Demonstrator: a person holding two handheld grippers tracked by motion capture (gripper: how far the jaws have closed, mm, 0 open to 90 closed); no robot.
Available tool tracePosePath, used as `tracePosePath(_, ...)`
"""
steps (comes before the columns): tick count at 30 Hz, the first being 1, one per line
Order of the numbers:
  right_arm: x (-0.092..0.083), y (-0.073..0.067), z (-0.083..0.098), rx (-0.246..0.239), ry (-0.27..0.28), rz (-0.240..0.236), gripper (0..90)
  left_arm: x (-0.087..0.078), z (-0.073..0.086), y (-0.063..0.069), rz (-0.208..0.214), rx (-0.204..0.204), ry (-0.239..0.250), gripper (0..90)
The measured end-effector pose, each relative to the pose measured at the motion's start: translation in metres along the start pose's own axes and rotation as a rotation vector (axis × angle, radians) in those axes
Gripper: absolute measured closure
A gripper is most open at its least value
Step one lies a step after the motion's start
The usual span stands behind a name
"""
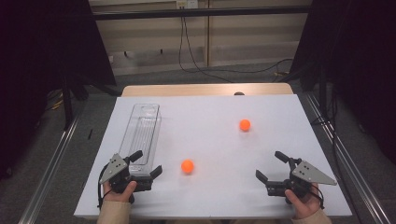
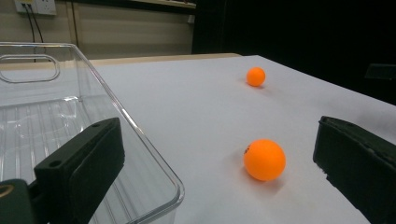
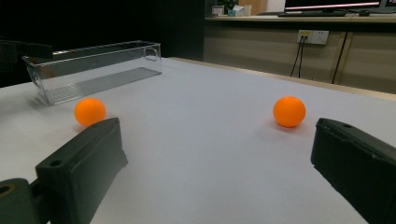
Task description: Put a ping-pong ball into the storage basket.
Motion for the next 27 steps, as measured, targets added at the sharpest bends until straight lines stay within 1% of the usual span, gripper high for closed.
tracePosePath(12,0.0004,-0.0005,0.0001,-0.003,0.0,-0.004,1.9,0.0038,0.0001,0.0043,0.019,0.0,-0.011,1.9)
tracePosePath(20,0.0008,-0.001,0.0001,-0.005,-0.002,-0.007,2.0,0.0058,-0.0002,0.0054,0.023,-0.001,-0.016,1.9)
tracePosePath(22,0.001,-0.0012,0.0002,-0.006,-0.003,-0.008,2.0,0.0067,-0.0003,0.0055,0.023,-0.007,-0.019,1.9)
tracePosePath(27,0.0012,-0.0016,0.0001,-0.006,-0.002,-0.009,2.1,0.0078,-0.0008,0.0065,0.029,0.001,-0.024,1.9)
Point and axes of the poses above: each handheld gripper's, and its own axes: x roughly forward along the jaws, z roughly out of its underside, y roughly to its right, the point moved 2 cm from there along x, roughly forward along the jaws, and after that the axes turned 10 degrees about -z, right-handed, at the moved point
